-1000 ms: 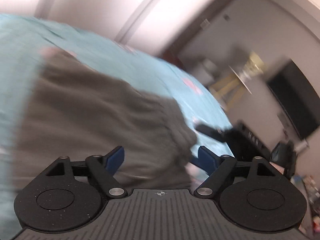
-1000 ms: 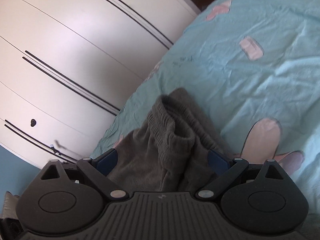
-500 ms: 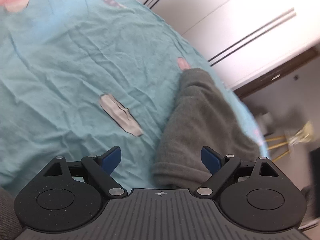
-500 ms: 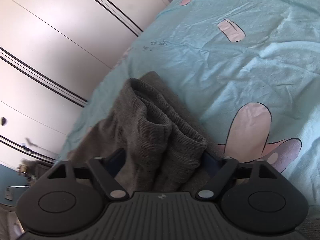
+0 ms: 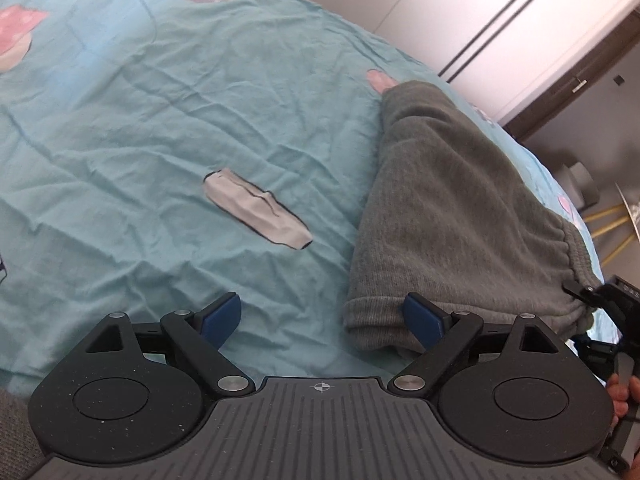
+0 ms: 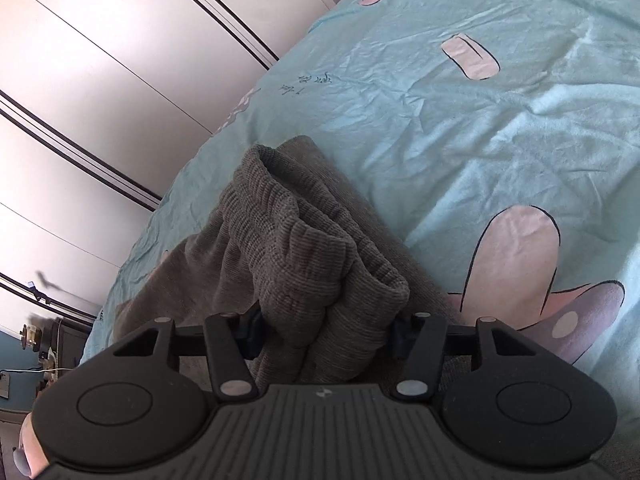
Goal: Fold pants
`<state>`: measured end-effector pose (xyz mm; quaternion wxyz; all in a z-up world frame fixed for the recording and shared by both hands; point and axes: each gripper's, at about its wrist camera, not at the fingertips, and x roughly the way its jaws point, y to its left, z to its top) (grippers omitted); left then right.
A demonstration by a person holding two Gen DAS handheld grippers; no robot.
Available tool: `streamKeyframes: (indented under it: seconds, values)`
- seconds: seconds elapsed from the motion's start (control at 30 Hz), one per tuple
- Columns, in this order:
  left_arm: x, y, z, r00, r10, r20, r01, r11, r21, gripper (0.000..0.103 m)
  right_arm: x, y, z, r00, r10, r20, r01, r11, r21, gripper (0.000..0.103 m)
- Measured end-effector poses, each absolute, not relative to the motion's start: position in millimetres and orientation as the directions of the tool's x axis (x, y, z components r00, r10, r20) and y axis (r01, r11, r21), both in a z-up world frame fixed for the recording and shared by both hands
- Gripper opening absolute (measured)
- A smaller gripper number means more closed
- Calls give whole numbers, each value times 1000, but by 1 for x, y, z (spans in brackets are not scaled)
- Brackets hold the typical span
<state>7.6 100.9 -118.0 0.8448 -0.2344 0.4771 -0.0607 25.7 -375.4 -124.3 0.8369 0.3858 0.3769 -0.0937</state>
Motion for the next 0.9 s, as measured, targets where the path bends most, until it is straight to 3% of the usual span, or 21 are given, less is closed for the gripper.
streamKeyframes:
  seconds: [0.37, 0.4, 0.47, 0.53, 0.63, 0.73, 0.83, 0.9]
  values:
    - [8, 103, -121, 523, -327, -787, -152, 873, -464, 94, 7, -379, -92, 797, 208, -567, 316, 657, 685, 48]
    - [8, 103, -122, 520, -325, -790, -157, 872, -463, 94, 5, -381, -94, 792, 209, -573, 317, 663, 679, 50]
    - [8, 104, -122, 512, -326, -795, -165, 871, -463, 94, 10, -385, -106, 713, 189, -676, 394, 689, 608, 62]
    - [8, 104, -122, 513, -320, -796, -171, 871, -461, 94, 10, -394, -118, 630, 157, -760, 486, 683, 545, 65]
    - [8, 102, -122, 514, -312, -799, -166, 878, -449, 95, 0, -400, -111, 675, 170, -718, 477, 643, 600, 68]
    - [9, 102, -122, 518, -300, -801, -171, 881, -441, 95, 0, -388, -87, 689, 98, -718, 455, 713, 534, 84]
    - [9, 102, -121, 526, -289, -800, -176, 883, -435, 95, -8, -386, -58, 747, -54, -663, 456, 768, 451, 85]
    - [11, 101, -121, 526, -290, -800, -168, 886, -432, 95, -13, -389, -46, 807, -39, -589, 397, 775, 492, 85]
